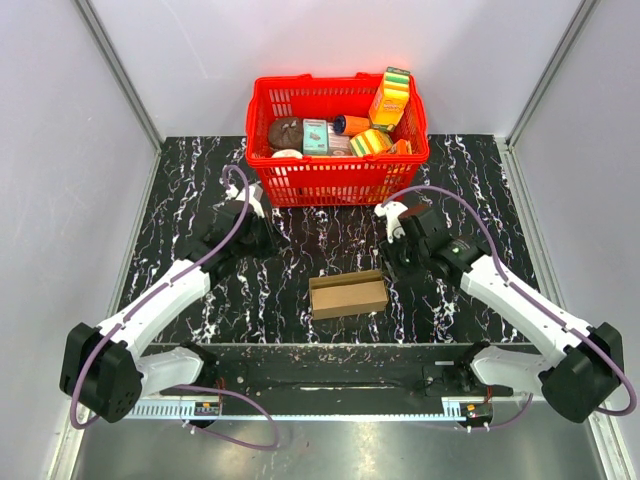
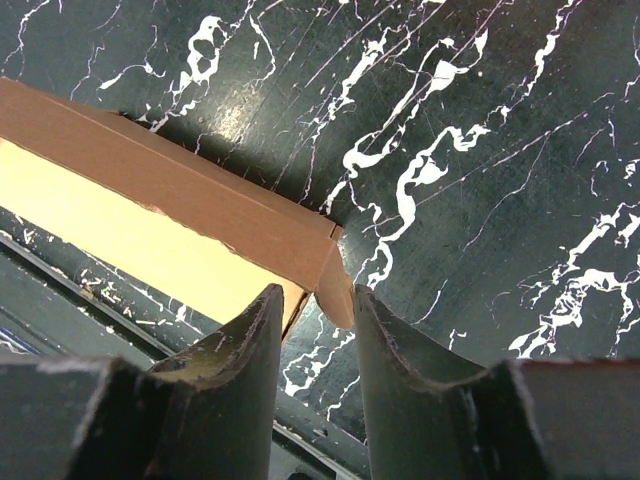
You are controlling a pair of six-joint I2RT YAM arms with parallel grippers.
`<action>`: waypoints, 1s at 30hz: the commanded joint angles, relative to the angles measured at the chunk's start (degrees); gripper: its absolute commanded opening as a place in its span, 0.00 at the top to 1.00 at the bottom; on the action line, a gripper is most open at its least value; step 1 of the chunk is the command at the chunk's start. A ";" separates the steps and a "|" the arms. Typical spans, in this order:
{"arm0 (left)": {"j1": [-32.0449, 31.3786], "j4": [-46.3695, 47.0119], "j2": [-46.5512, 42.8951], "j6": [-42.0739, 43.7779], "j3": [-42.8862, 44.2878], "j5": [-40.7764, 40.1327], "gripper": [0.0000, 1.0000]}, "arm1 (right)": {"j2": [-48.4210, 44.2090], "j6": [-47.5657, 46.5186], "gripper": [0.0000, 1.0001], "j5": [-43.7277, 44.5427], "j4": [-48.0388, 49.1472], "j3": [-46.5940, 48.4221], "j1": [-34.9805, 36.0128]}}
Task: Fold the paper box
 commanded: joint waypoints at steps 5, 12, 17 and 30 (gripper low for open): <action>0.90 2.76 -1.71 0.69 0.28 2.00 1.00 | 1.70 -0.91 0.63 -0.41 0.99 1.29 -0.42; 1.16 2.67 -1.62 0.60 0.28 2.44 1.00 | 2.05 -0.73 0.69 -0.15 0.99 1.38 -0.42; 1.25 2.93 -1.53 0.60 0.28 2.70 1.00 | 2.40 -0.47 0.73 -0.59 1.00 1.38 -0.42; 1.34 6.09 3.39 -0.19 1.95 9.03 1.00 | 2.23 -0.20 0.81 -1.91 0.20 1.99 -0.50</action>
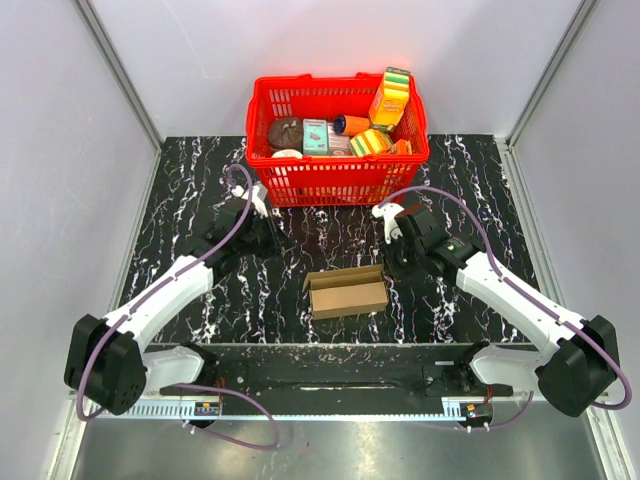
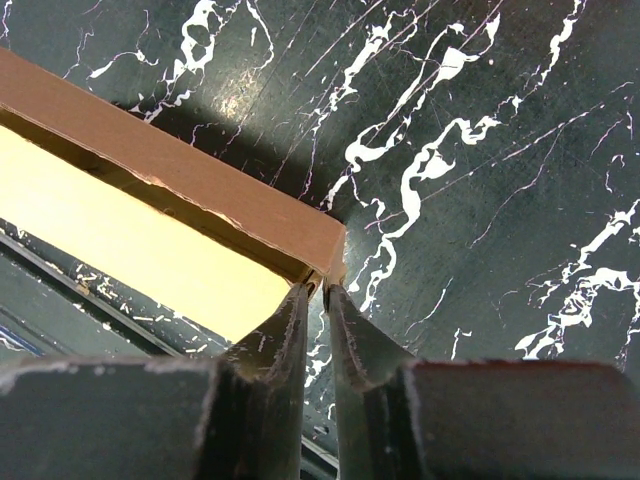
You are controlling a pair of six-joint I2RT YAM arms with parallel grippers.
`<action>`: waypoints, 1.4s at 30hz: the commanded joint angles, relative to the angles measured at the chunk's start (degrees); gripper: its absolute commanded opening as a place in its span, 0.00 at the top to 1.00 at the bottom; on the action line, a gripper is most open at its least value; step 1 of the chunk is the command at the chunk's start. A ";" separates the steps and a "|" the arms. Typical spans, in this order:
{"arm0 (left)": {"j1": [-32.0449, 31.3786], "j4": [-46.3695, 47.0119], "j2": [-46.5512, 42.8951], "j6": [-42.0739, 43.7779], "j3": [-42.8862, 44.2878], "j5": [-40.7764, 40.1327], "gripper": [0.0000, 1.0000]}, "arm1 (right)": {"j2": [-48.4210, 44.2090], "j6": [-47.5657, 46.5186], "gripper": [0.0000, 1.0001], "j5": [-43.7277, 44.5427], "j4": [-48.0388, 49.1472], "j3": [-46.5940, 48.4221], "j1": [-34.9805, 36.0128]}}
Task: Fold the paper box
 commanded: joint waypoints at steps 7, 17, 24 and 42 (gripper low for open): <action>-0.15 6.09 5.18 -0.52 2.45 7.98 1.00 | -0.11 0.13 0.90 -2.19 -0.87 2.96 -0.46; -0.41 6.61 6.15 -0.35 2.19 9.12 1.00 | 0.85 -0.31 0.94 -2.46 -3.77 5.77 -0.37; -0.77 7.14 6.06 0.09 1.58 10.18 1.00 | 1.56 -0.14 0.95 -2.72 -5.00 6.56 -0.37; -0.77 6.70 9.04 2.29 4.12 12.72 1.00 | -7.49 7.94 0.54 -2.19 -6.33 10.08 -0.37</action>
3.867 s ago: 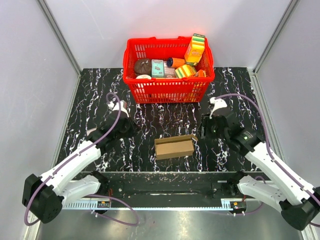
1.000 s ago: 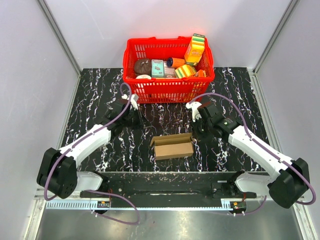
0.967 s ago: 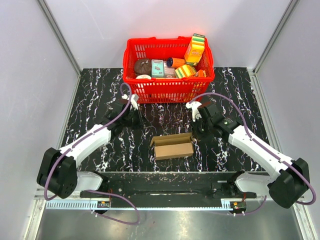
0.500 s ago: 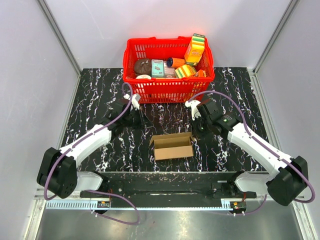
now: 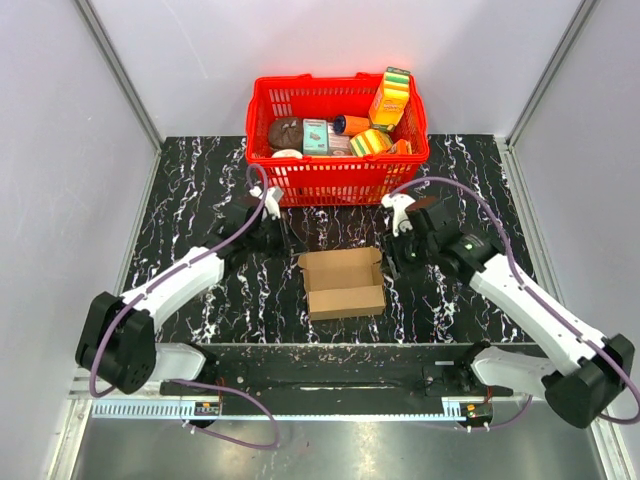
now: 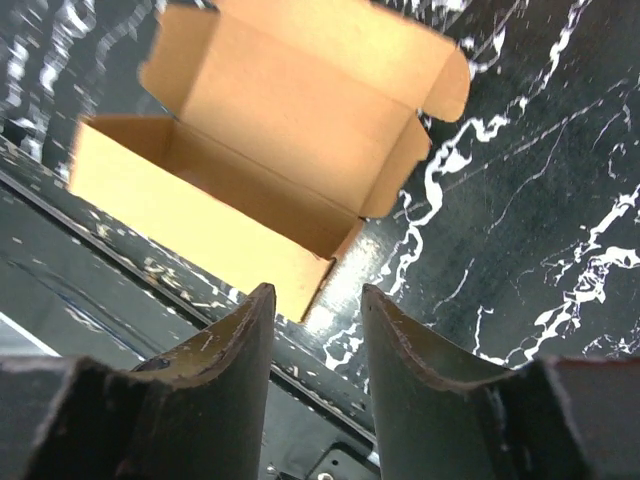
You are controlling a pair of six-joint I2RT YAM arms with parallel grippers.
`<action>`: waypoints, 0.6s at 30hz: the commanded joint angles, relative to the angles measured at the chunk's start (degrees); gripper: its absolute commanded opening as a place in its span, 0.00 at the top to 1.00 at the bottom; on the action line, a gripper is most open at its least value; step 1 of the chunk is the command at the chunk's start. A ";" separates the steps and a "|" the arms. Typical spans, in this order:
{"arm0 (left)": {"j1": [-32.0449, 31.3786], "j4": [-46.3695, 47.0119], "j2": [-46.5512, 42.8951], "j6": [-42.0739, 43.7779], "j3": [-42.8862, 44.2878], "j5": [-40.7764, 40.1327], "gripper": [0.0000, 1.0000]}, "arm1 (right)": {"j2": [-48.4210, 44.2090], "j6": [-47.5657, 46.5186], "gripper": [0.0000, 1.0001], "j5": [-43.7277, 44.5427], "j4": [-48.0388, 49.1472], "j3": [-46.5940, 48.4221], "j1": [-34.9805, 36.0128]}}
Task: Fold the paper box
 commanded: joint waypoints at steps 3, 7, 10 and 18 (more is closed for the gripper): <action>-0.11 2.18 5.47 2.62 6.16 5.80 1.00 | -6.38 9.30 0.67 -5.89 1.79 3.63 -0.35; -0.11 -0.28 11.18 4.90 11.16 6.78 1.00 | -8.75 18.07 0.78 -12.69 6.27 -1.72 0.08; -0.11 -2.04 12.42 5.26 12.50 6.34 1.00 | -11.48 23.08 0.80 -12.25 9.60 -6.38 1.40; -0.11 -1.25 10.49 4.30 10.65 6.08 1.00 | -7.18 27.94 0.82 -7.51 15.94 -10.88 10.80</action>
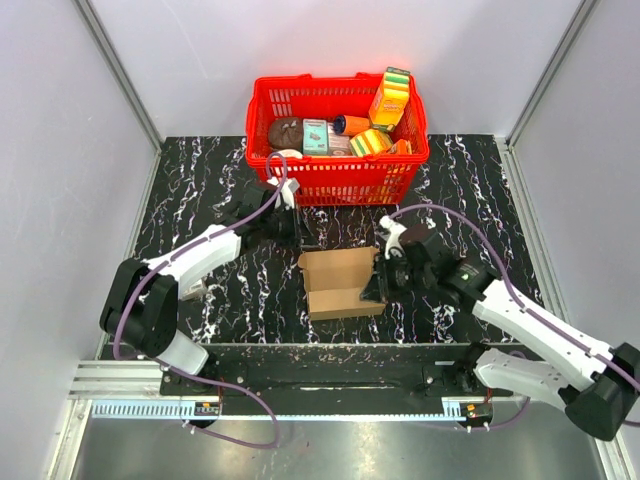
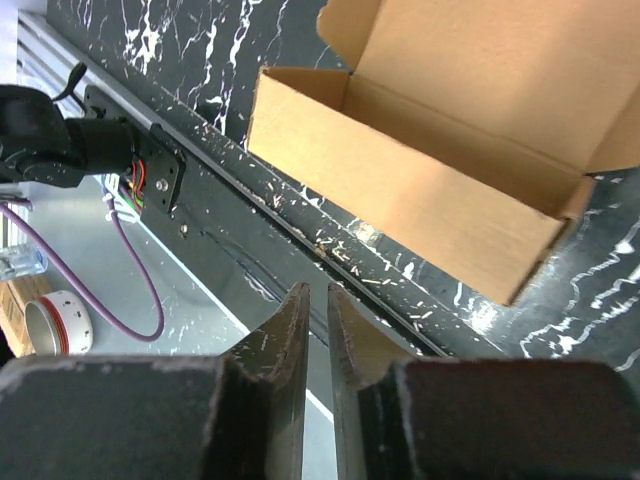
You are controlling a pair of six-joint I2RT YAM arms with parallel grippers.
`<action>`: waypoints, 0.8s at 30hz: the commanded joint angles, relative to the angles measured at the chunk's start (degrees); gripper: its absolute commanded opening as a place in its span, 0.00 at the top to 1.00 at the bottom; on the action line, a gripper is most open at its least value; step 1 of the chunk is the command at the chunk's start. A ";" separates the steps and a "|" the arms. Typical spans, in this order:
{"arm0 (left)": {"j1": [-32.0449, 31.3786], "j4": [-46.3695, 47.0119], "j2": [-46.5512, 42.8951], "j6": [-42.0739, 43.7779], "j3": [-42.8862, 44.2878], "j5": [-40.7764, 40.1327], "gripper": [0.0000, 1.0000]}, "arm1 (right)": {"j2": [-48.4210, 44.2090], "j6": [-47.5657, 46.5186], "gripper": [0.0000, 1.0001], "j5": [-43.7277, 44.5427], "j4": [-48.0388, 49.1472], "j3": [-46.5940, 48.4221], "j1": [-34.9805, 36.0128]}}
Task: Fold the paper box
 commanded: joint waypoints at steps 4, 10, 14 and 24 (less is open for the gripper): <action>-0.09 0.74 -4.29 0.14 -0.56 1.03 1.00 | 2.53 4.62 0.82 2.53 8.21 -1.46 4.58; 0.00 1.00 -7.80 -0.74 -2.15 -0.20 1.00 | 3.32 5.85 0.85 6.74 12.52 -5.76 4.67; 0.00 1.62 -10.27 -1.44 -3.73 -1.17 1.00 | 4.11 6.65 0.87 8.77 17.17 -8.66 4.76; 0.00 1.26 -11.68 -1.62 -4.96 -1.43 1.00 | 5.26 7.79 0.90 10.00 17.89 -11.13 4.76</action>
